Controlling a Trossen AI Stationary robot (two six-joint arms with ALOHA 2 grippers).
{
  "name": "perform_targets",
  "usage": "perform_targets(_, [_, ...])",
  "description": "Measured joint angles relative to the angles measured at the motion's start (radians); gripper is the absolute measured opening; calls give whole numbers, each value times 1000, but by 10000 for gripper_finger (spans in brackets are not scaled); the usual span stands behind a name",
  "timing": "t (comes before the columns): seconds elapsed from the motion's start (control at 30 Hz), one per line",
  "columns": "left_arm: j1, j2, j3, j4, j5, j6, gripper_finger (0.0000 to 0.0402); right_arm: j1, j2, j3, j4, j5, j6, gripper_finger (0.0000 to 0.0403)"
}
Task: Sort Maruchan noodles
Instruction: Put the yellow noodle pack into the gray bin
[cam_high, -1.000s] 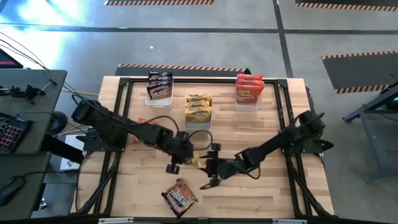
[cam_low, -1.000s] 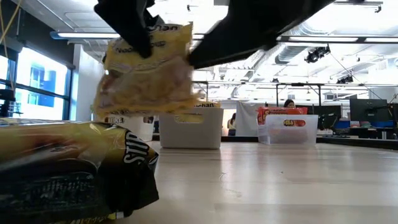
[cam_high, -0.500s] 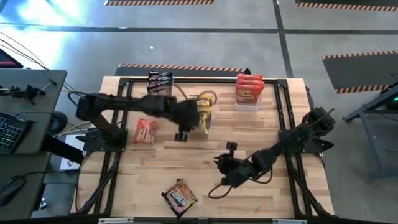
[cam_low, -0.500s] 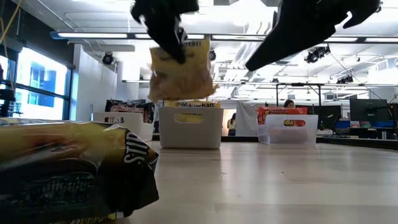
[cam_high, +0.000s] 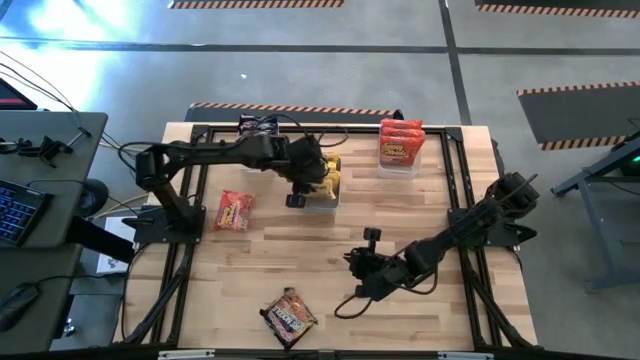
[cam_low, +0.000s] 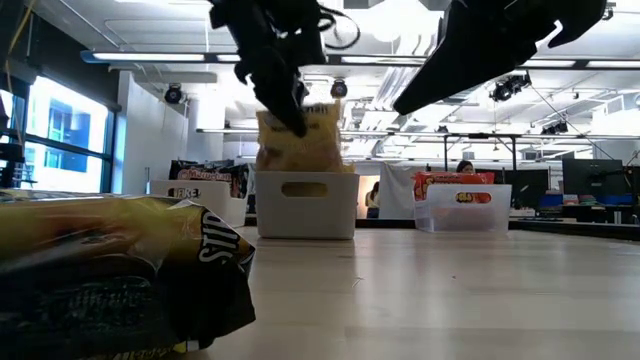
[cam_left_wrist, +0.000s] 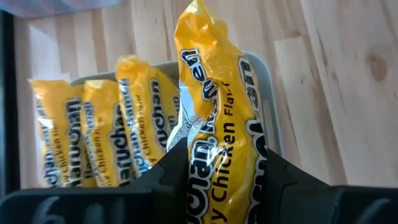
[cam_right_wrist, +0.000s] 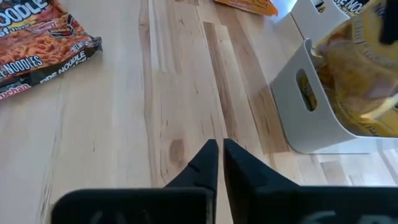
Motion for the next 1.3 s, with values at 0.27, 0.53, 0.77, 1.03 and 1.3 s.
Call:
perform_targets(0.27, [4, 87, 0, 59, 0, 22, 95, 0, 1, 0, -1, -3, 5, 2])
perform_targets(0.53, [17, 147, 1, 82, 16, 16, 95, 0, 1, 0, -1, -3, 3, 2])
perform_targets(0.77, [17, 162, 1, 90, 14, 22, 123, 0, 1, 0, -1, -6, 3, 2])
perform_targets(1.03, [14, 142, 0, 79, 7, 22, 185, 0, 1, 0, -1, -15, 3, 2])
perform_targets(1.3, [25, 100, 1, 83, -13, 39, 186, -1, 2, 0, 0, -17, 4, 2])
